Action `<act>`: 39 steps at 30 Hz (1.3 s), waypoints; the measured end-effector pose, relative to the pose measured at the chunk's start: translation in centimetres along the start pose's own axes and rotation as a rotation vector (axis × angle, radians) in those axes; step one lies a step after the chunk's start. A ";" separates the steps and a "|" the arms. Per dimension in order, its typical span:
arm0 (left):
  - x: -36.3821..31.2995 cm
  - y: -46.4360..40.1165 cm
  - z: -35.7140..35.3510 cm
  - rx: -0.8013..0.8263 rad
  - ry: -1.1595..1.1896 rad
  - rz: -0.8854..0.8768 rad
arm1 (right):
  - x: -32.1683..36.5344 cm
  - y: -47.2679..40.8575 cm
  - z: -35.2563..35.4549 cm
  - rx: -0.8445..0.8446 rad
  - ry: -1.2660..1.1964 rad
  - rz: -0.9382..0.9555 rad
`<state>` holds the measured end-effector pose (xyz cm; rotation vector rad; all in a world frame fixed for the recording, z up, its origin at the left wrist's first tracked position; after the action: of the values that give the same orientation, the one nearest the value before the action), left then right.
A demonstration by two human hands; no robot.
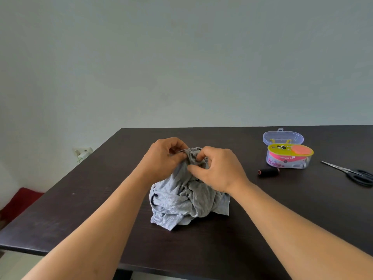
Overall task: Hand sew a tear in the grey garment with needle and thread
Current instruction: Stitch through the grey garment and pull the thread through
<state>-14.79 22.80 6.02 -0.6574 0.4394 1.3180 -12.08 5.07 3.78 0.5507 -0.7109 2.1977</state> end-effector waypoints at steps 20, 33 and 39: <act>1.1 2.5 -1.1 -0.064 -0.158 -0.024 | -1.1 2.3 -0.5 -0.132 0.063 0.201; 0.6 2.6 -0.7 -0.102 -0.203 -0.104 | 0.7 -0.9 1.3 0.049 0.114 0.094; -0.2 1.9 -0.1 -0.006 0.047 -0.031 | 0.6 -2.3 2.5 0.016 -0.126 0.064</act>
<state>-16.63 22.83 5.70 -0.6988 0.4620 1.2775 -10.33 5.09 6.74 0.6882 -0.7873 2.2449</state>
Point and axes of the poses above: each hand's wrist, its own y-axis away from the middle knuckle, its own z-axis out of the back of the hand, x = y × z, the point moved 2 cm from there along -y, towards the middle knuckle, and after that the axes turned 15 degrees about x, right-handed, at the moved point
